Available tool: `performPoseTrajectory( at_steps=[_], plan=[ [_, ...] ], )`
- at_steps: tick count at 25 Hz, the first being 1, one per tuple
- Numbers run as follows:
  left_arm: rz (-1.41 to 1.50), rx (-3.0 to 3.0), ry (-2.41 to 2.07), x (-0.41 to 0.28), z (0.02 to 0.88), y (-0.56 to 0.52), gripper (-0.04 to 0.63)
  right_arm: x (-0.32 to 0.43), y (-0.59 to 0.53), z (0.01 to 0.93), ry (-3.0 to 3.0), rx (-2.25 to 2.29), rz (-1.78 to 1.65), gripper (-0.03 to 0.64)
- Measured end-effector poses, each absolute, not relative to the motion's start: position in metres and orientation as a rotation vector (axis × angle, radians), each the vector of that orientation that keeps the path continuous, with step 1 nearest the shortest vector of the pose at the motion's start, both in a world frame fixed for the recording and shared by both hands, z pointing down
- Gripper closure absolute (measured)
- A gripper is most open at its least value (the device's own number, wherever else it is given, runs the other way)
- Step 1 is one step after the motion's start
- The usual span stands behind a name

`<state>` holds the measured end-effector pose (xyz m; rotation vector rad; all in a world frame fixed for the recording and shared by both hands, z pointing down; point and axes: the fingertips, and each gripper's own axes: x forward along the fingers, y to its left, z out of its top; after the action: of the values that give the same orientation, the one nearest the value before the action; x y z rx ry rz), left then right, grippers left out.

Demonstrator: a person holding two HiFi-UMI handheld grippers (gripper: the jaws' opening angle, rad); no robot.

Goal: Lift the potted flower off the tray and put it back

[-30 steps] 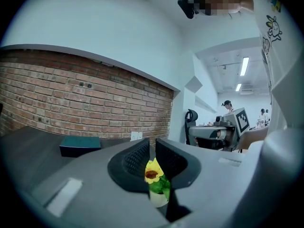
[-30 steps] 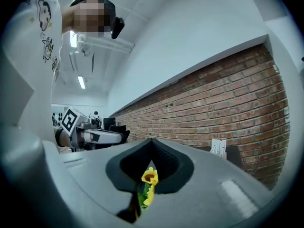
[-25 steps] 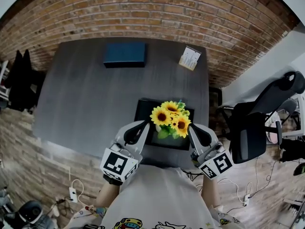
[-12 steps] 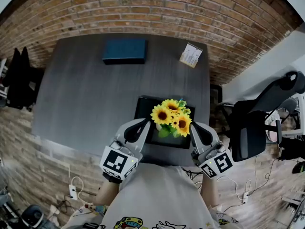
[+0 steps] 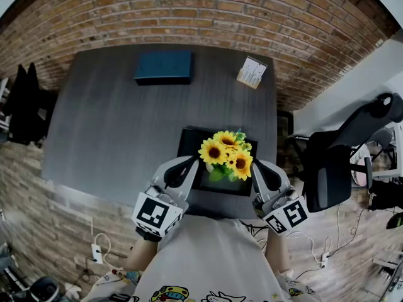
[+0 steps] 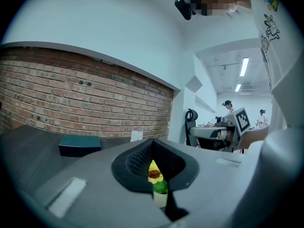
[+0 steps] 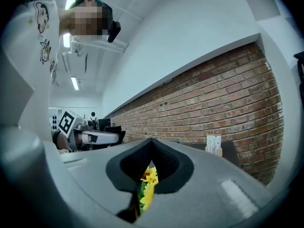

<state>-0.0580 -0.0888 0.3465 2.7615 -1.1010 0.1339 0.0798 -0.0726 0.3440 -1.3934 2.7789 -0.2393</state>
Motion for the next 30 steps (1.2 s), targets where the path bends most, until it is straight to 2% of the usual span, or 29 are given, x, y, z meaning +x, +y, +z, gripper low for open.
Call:
performPoseTrajectory(
  at_steps=[30],
  plan=[
    [0.136, 2.77, -1.089, -0.076, 0.349, -0.081, 0.591, 0.075, -0.065, 0.345, 2.732, -1.486, -0.249, 0.615]
  ],
)
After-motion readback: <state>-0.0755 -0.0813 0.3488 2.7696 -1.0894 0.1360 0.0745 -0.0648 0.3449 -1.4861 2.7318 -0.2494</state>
